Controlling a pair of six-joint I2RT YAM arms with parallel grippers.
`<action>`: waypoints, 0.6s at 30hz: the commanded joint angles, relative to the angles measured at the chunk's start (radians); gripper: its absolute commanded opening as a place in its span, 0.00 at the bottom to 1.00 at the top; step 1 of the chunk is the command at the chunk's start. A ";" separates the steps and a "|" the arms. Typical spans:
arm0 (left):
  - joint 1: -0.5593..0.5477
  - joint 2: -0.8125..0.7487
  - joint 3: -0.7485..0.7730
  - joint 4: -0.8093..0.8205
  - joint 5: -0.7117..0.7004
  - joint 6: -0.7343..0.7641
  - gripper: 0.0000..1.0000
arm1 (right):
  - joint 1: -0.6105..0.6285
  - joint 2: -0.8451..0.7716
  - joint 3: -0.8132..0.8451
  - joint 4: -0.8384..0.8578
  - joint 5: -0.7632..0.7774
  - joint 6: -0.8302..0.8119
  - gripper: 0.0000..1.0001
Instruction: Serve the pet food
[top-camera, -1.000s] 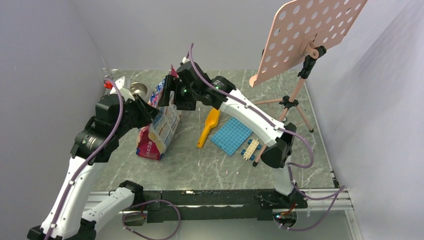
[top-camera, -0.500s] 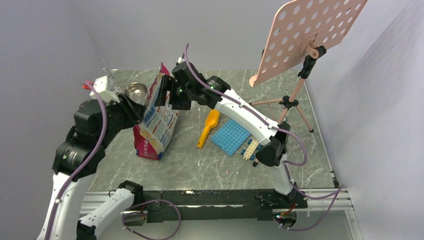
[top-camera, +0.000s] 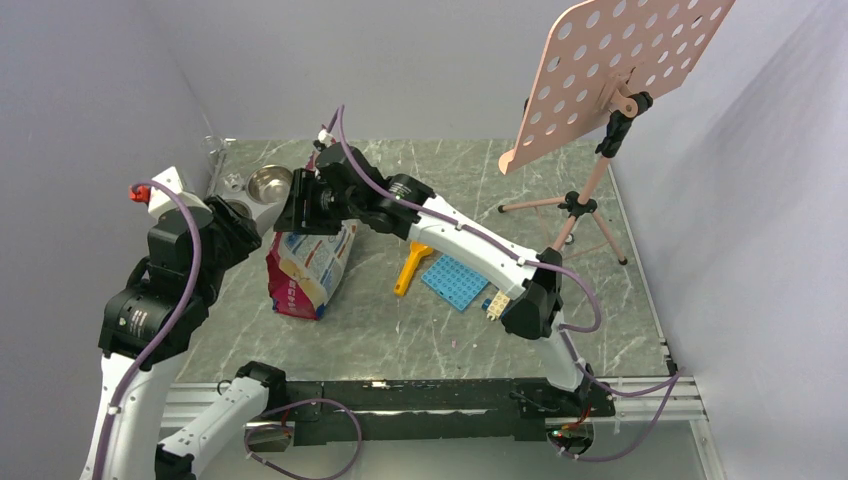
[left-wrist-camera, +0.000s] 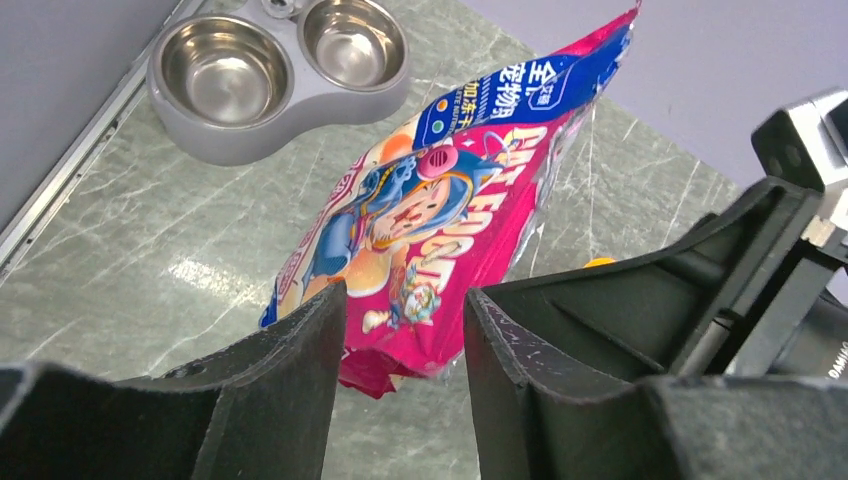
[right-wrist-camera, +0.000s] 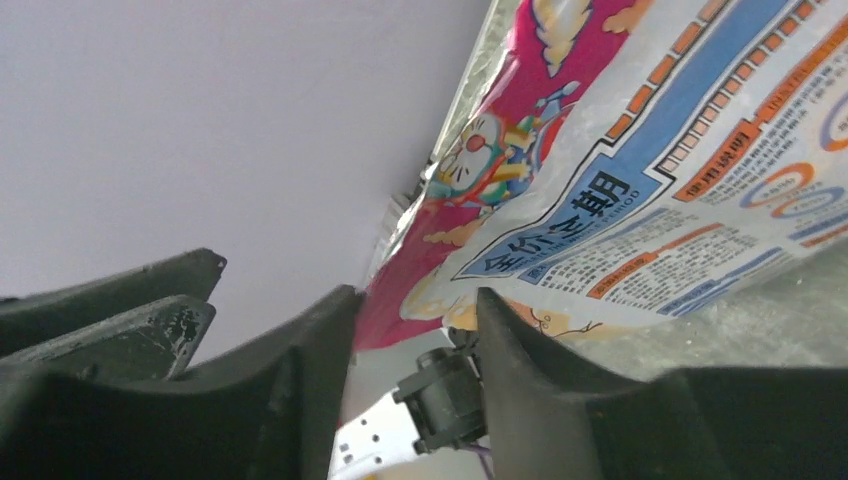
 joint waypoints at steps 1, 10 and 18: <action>0.005 -0.032 -0.008 0.000 0.012 0.002 0.51 | -0.002 -0.013 -0.016 0.062 -0.033 0.010 0.40; 0.026 -0.007 -0.012 0.025 0.199 0.063 0.58 | -0.016 -0.087 -0.097 0.079 -0.067 -0.079 0.00; 0.081 0.009 -0.061 0.073 0.379 -0.078 0.64 | -0.040 -0.213 -0.258 0.145 -0.143 -0.124 0.00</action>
